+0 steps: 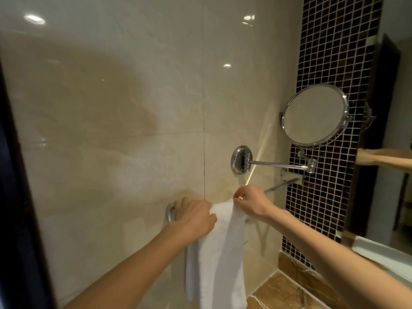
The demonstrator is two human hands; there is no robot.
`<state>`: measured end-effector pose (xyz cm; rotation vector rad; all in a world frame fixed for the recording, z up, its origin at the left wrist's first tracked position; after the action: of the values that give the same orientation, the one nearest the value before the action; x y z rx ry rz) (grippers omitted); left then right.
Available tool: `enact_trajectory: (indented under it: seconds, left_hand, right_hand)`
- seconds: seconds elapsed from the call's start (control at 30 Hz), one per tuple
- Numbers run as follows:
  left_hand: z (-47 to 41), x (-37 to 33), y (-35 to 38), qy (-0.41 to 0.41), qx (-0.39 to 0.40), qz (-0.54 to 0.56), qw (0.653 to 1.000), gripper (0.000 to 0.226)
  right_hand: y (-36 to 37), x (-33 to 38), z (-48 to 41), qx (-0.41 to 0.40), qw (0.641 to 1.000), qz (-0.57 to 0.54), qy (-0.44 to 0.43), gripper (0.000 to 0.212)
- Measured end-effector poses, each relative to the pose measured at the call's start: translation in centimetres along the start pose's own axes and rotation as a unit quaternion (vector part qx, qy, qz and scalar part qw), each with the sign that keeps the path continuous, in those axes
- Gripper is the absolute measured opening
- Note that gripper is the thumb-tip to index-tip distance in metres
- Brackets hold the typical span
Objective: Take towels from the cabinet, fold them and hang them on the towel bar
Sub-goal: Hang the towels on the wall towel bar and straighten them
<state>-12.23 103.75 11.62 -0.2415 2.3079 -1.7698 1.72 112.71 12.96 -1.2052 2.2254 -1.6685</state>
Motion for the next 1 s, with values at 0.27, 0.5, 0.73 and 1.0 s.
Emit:
enact_trajectory:
  seconds: [0.27,0.5,0.73,1.0]
  left_hand:
    - [0.1,-0.3,-0.2,0.035,-0.068,-0.037,0.996,0.028]
    - [0.9,-0.4,-0.3,0.051,-0.063,-0.029,0.996,0.028]
    - [2.7,-1.5,-1.5,0.118,-0.184,0.001,0.976,0.031]
    - [8.7,-3.4,1.4,0.331,-0.214,0.239,0.887,0.027]
  right_hand:
    - [2.8,1.9,1.5,0.033,0.983,0.095,-0.153,0.034]
    - [3.2,1.5,1.5,0.003,0.983,0.088,-0.162,0.036]
    - [4.0,1.0,4.4,-0.053,0.986,0.068,-0.144,0.042]
    - [10.0,-5.5,10.1,-0.103,0.986,-0.123,0.042,0.041]
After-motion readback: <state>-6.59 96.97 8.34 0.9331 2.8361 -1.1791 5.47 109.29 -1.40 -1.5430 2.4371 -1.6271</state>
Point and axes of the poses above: each hand's wrist, its own z-axis away from the middle knuckle, its own y-axis out of the palm, x = y × z, the point moved 6 cm from there along -z, towards the middle knuckle, and after that the axes turned 7 degrees about -y, right-handed, at the moved point
